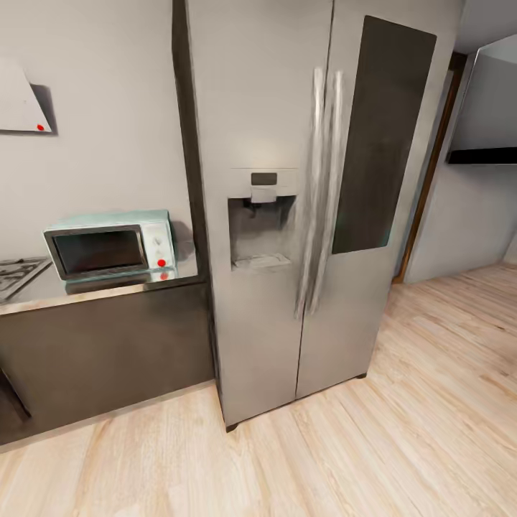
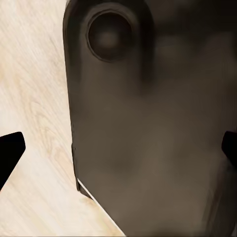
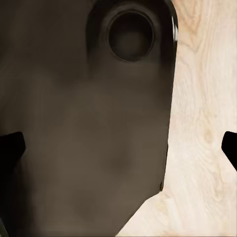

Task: In the kitchen, take the Vidalia onion out of the sink, dice it on the chopping board with the paring knife, put the diced onion into the bowl on the countertop, then place both the paring knife and the chopping board into the sink.

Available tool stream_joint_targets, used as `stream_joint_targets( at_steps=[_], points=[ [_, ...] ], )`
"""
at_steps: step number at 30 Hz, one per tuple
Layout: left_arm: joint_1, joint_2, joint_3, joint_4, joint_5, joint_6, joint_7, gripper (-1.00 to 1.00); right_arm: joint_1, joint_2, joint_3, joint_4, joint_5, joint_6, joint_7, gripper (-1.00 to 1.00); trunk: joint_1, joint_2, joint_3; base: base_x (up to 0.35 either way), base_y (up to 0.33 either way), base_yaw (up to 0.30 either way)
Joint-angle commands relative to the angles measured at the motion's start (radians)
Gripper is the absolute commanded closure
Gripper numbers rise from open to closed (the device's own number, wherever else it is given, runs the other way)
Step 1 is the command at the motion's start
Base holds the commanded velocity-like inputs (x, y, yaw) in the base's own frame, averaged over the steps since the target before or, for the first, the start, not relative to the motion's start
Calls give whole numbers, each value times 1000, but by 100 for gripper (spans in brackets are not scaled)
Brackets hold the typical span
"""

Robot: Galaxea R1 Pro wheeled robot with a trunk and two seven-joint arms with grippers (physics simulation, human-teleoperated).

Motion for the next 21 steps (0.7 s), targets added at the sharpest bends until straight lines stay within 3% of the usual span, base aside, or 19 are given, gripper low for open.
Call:
stream_joint_targets(
  at_steps=[1, 9, 21],
  points=[
    [6, -6, 4, -6, 6, -2, -2, -100, -6, -6, 6, 0, 6, -6, -2, -100, 0, 0, 0, 0, 0, 0],
    [6, -16, 2, -34, 14, -26, 0, -100, -30, -50, -1, 0, 8, 9, -3, -100, 0, 0, 0, 0, 0, 0],
    [6, -15, 2, -35, 14, -41, 0, -100, -31, -51, -2, 0, 8, 10, -4, -100, 0, 0, -4, 0, 0, 208]
  ],
)
